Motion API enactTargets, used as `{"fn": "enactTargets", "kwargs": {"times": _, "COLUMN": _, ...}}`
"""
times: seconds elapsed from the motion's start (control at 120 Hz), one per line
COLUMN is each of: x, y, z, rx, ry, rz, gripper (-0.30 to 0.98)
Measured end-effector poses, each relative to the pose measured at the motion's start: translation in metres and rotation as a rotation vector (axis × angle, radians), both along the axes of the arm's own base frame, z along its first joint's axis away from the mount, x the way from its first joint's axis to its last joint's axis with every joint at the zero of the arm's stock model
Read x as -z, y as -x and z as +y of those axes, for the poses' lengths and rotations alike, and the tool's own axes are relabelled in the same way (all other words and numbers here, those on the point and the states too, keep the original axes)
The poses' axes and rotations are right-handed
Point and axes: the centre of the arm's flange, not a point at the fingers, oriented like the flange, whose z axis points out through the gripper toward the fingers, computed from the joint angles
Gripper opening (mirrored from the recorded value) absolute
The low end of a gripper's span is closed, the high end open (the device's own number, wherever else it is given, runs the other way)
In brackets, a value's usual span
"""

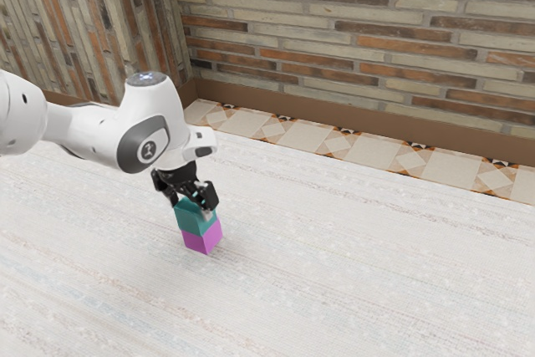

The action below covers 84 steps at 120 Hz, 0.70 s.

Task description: Pick up the blue block with one arm, and put the blue block on the table with one arm

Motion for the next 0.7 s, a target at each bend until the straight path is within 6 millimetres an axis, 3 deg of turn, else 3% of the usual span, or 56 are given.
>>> {"fn": "enactTargets", "kwargs": {"times": 0.35, "x": 0.009, "y": -0.001, "z": 0.002, "rx": -0.006, "ry": 0.01, "rz": 0.014, "gripper": 0.46}}
{"fn": "enactTargets", "kwargs": {"times": 0.6, "x": 0.009, "y": -0.001, "z": 0.007, "rx": -0.015, "ry": 0.01, "rz": 0.013, "gripper": 0.41}}
{"fn": "enactTargets", "kwargs": {"times": 0.7, "x": -0.009, "y": -0.012, "z": 0.011, "rx": -0.021, "ry": 0.009, "rz": -0.014, "gripper": 0.4}}
